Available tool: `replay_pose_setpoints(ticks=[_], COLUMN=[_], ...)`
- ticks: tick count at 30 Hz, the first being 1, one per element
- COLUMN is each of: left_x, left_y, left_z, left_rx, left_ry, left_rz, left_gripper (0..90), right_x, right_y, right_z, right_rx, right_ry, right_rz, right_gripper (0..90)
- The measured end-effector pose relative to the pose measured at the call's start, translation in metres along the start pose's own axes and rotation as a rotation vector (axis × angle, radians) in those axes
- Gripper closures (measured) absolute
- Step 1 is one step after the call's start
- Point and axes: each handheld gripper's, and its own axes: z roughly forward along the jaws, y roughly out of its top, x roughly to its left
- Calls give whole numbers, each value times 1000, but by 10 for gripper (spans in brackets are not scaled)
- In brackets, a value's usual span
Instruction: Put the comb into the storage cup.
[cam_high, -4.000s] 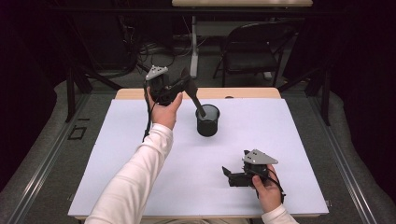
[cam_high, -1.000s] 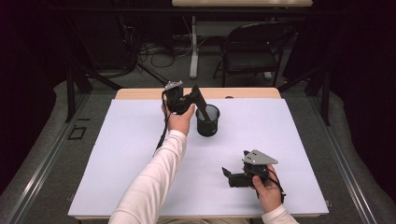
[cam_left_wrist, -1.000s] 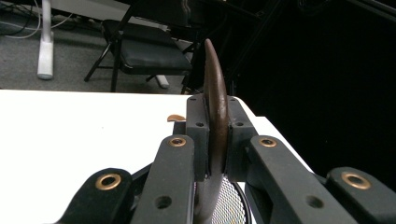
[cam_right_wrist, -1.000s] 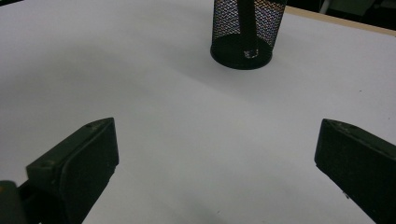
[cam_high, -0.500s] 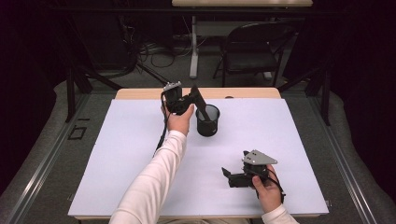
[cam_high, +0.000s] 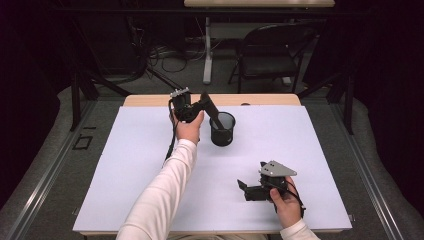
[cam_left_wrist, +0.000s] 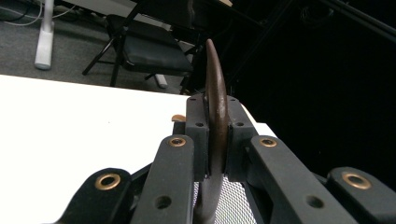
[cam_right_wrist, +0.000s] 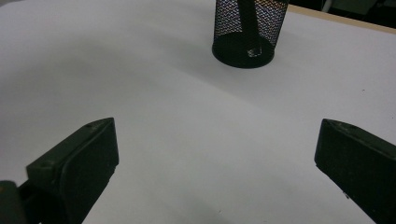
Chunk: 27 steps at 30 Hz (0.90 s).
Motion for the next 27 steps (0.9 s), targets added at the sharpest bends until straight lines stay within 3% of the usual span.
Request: replay_pose_setpoints(ticks=[17,27], left_x=[13,16], left_y=[-1,-2], left_z=[-1,-2], left_rx=[-14,-16], left_ry=[18,28], left_rz=[-84,-78], left_gripper=[833,823], right_x=[0,0], right_y=[0,0], right_z=[0,0], right_rx=[-2,1], right_ry=[2,4], right_rz=[2,-2], right_gripper=[0,0])
